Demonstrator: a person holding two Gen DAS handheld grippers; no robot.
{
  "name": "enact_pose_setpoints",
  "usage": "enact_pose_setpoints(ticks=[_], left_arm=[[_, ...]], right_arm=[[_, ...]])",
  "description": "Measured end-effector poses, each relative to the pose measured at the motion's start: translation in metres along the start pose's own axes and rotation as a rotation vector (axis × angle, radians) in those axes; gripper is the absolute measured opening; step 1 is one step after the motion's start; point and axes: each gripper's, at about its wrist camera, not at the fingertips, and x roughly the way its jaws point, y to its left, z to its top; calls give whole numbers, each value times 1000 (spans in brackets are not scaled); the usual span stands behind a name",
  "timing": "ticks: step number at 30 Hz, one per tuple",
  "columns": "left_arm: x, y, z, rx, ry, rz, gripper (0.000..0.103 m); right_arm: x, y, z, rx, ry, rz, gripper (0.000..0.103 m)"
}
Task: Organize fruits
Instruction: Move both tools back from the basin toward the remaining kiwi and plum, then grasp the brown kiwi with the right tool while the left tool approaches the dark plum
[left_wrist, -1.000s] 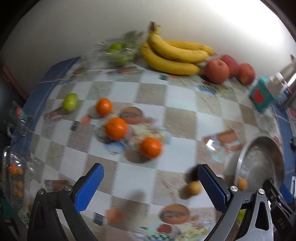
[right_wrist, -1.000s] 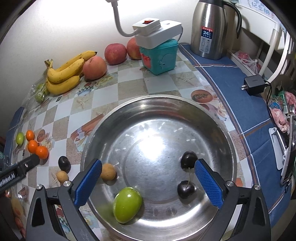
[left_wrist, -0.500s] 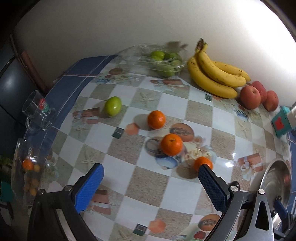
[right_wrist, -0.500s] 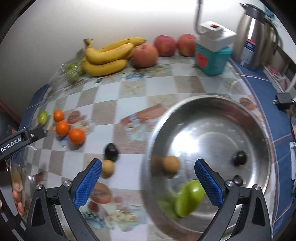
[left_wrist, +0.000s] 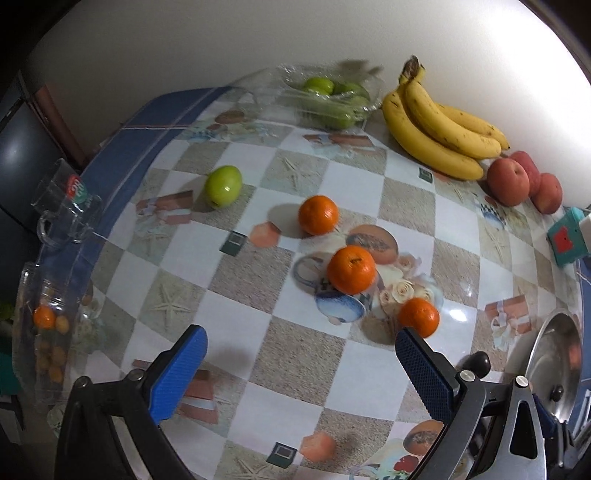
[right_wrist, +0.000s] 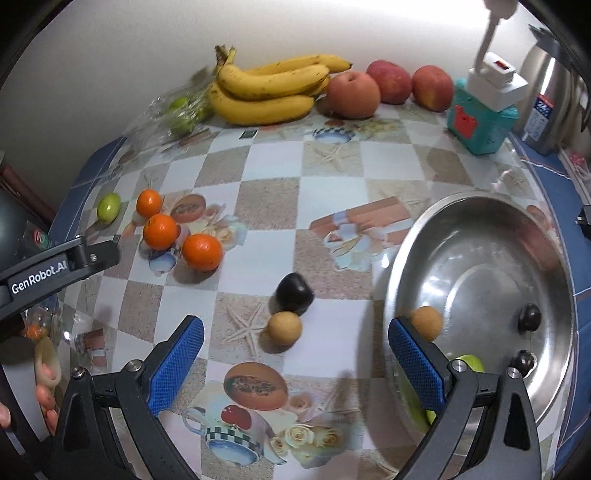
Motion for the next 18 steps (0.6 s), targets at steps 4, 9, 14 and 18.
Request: enact_pose_setpoints(ticks=[4, 9, 14, 18], left_arm=[[5, -2, -1, 1, 12, 3, 103], [13, -4, -5, -1, 39, 1, 103], [23, -9, -9, 1, 72, -12, 103], [27, -12, -11, 7, 90, -27, 103]], right_arm=[[8, 7, -2, -22, 21, -5, 100], [19, 13, -5, -40, 47, -6, 100], [28, 12, -7, -48, 64, -31, 99], [33, 13, -7, -55, 67, -57, 86]])
